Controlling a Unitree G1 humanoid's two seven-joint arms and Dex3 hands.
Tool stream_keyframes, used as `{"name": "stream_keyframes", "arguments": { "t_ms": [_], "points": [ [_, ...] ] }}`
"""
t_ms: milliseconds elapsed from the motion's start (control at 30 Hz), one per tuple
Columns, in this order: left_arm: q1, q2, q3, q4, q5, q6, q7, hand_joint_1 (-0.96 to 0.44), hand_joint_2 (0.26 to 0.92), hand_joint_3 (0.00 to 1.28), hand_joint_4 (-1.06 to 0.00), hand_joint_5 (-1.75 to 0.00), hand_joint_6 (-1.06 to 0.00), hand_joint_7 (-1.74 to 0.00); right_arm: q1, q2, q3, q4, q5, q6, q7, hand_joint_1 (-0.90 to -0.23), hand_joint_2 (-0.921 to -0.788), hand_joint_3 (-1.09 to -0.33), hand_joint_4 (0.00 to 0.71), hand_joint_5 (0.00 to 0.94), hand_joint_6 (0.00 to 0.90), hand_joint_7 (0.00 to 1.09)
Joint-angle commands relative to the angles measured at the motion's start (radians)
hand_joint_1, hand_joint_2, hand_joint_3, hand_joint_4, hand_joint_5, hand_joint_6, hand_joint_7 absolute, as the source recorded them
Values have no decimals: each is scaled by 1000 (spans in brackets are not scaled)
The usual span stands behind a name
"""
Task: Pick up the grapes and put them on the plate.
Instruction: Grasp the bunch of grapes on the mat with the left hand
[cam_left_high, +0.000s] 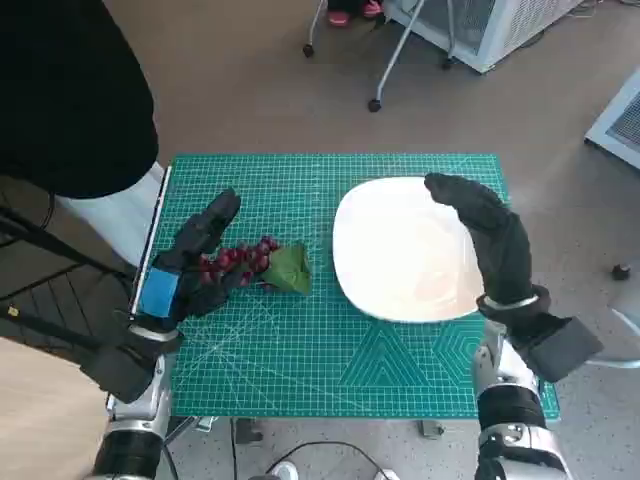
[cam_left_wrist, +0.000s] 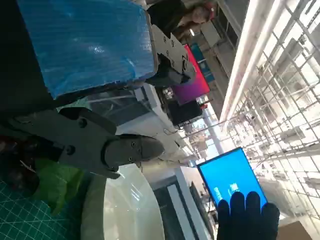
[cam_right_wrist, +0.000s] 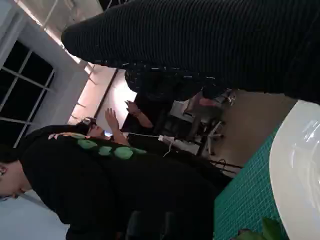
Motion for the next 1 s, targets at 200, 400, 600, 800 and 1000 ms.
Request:
{"name": "stream_keyframes", "arguments": {
  "t_ms": [200, 400, 600, 800, 1000],
  "points": [
    [-11, 3, 5, 14, 1, 1, 6, -208, 921, 324, -393, -1, -418, -15, -4, -3, -2, 20, -7, 7, 3, -465, -921, -575, 224, 0, 189, 1],
    [-12, 1, 4, 17, -1, 0, 6, -209, 921, 321, -393, -1, -418, -14, -4, -2, -1, 18, -4, 8, 9, -467, -921, -575, 224, 0, 189, 0],
    [-9, 0, 4, 16, 1, -2, 8, -210, 921, 317, -393, -1, -419, -14, -4, -3, -1, 17, -2, 10, 11, -468, -921, -575, 223, 0, 188, 0],
    [-6, -2, 4, 16, -1, -3, 7, -211, 921, 316, -394, -1, -419, -13, -4, -1, -3, 16, 6, 15, 21, -468, -921, -577, 222, 0, 187, 0],
    [-5, -3, 4, 16, -2, -4, 6, -212, 921, 315, -393, -1, -419, -13, -3, 1, -4, 15, 6, 15, 24, -469, -921, -579, 221, 0, 185, 0]
  ]
}}
